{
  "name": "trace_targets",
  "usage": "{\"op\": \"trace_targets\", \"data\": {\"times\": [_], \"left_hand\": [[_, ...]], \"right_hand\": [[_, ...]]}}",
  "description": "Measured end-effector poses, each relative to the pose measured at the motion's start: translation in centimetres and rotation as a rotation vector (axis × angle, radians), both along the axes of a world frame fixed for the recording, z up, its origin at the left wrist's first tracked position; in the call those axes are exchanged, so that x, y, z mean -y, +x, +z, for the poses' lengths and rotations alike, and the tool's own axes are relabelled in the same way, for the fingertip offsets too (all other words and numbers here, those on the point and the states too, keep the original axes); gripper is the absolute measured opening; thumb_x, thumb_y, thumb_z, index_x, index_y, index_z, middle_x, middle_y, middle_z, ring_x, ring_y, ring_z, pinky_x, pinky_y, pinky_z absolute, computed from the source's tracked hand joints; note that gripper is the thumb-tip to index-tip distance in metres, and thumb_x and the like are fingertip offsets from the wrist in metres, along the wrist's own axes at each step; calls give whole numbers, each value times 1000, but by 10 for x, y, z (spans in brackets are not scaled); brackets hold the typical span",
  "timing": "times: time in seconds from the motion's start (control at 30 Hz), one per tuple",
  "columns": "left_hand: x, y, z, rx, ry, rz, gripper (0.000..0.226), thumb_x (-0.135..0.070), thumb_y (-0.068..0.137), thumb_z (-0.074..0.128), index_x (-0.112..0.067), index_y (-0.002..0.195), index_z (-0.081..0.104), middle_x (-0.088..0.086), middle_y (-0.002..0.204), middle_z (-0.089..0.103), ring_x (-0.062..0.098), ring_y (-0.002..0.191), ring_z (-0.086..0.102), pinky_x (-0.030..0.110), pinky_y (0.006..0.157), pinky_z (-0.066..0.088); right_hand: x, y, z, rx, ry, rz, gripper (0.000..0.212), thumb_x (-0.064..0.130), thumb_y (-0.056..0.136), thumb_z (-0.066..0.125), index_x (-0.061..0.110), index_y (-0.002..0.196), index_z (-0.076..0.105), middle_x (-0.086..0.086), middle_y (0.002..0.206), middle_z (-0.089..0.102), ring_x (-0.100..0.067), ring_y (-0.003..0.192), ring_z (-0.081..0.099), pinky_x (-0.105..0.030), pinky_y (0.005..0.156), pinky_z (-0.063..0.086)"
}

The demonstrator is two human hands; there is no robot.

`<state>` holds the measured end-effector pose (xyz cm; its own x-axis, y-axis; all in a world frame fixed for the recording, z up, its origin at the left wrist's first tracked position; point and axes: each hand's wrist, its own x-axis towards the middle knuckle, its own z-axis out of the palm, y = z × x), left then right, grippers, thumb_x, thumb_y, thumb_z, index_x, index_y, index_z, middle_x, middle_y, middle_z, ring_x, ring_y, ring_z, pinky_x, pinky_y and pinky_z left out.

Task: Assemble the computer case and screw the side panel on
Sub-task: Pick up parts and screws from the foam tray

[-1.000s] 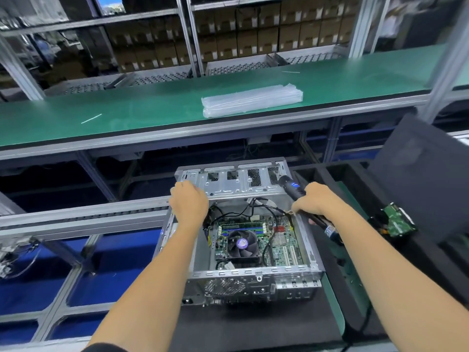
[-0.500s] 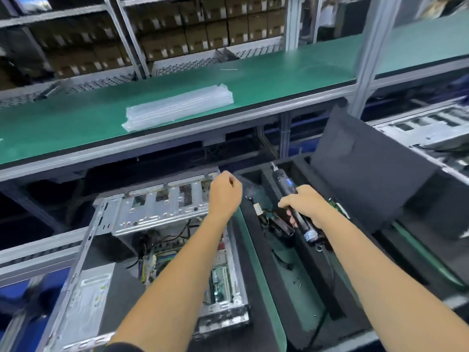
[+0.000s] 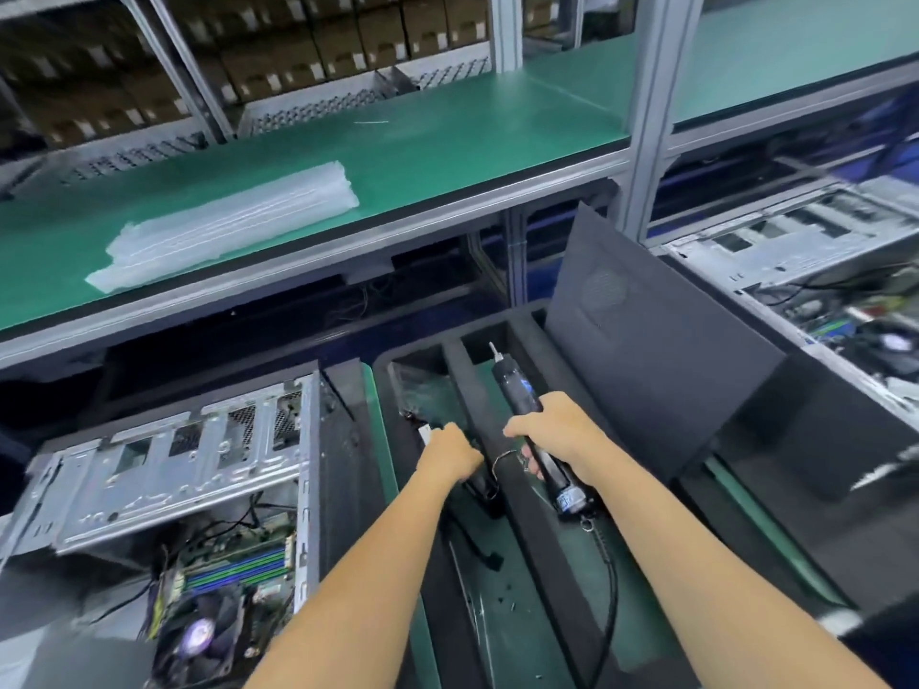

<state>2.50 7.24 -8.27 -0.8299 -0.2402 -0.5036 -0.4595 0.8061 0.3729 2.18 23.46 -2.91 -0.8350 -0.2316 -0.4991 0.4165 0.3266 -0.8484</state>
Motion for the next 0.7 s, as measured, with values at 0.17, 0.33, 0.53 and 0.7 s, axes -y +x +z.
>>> {"op": "trace_targets", "data": {"times": [0.17, 0.33, 0.53, 0.7], "left_hand": [[-21, -14, -7, -33, -71, 82, 46, -23, 86, 54, -7, 126, 38, 13, 133, 35, 32, 118, 44, 35, 80, 41], [-11, -15, -26, 109, -77, 279, 69, -25, 89, 52, -14, 145, 14, 14, 146, 27, 32, 119, 48, 32, 77, 40], [-7, -11, -36, 89, 150, 313, 28, -19, 82, 61, 0, 103, 61, 14, 97, 67, 30, 68, 69, 44, 61, 59], [14, -29, 31, 39, 158, 121, 18, -16, 83, 62, 1, 88, 60, 19, 98, 65, 33, 83, 68, 44, 72, 58]], "right_hand": [[-21, -20, 3, -51, 34, -7, 45, 17, 79, 67, 10, 116, 43, -6, 53, 59, -25, 42, 52, -32, 52, 45], [-28, -26, 2, -44, 49, 9, 45, 18, 80, 67, 12, 115, 40, -5, 54, 61, -24, 43, 54, -31, 52, 46], [-23, -24, -4, -22, 55, 34, 43, 19, 81, 67, 19, 110, 36, -7, 61, 60, -24, 43, 53, -30, 50, 46], [-11, -27, 15, -68, 1, 20, 40, 17, 80, 69, 11, 110, 44, -7, 55, 58, -26, 46, 52, -33, 51, 47]]}}
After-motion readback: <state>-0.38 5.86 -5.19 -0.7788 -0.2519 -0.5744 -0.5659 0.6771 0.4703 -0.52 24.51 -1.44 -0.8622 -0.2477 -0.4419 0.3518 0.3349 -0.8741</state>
